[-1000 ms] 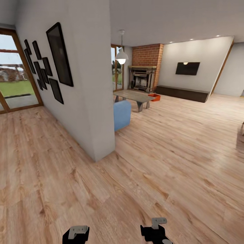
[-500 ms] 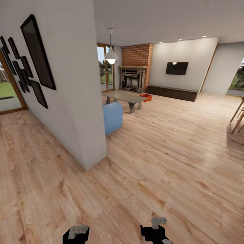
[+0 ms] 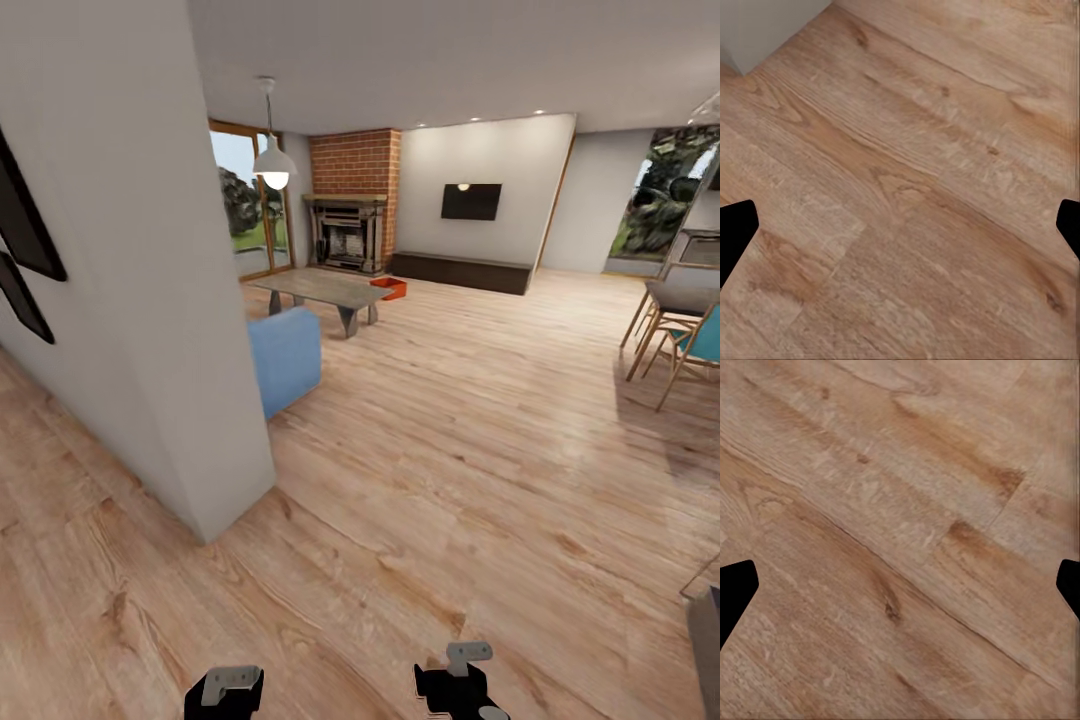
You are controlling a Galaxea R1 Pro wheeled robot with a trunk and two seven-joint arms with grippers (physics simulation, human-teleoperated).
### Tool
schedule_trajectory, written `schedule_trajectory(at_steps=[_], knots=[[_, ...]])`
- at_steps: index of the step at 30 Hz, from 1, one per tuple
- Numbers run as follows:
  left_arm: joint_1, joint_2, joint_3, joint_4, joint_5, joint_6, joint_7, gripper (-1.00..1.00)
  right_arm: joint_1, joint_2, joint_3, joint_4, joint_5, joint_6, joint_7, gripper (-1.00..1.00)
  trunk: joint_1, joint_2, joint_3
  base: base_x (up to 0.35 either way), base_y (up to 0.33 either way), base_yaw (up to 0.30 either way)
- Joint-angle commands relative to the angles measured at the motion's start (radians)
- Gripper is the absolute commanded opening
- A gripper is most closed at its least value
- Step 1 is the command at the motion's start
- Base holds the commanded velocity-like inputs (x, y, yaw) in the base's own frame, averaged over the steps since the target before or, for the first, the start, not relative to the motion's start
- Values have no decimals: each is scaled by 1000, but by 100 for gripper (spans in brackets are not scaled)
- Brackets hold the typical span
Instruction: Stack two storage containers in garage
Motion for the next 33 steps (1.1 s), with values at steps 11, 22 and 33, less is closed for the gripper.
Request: schedule_trajectory(at_steps=[11, 22, 33], knots=[[0, 0, 3, 0, 1, -3, -2, 100, -1, 0, 2, 1, 1, -3, -2, 100, 1, -1, -1, 346, 0, -265], [0, 0, 3, 0, 1, -3, -2, 100, -1, 0, 2, 1, 1, -3, -2, 100, 1, -1, -1, 346, 0, -265], [0, 0, 3, 0, 1, -3, -2, 100, -1, 0, 2, 1, 1, -3, -2, 100, 1, -1, -1, 346, 0, -265]])
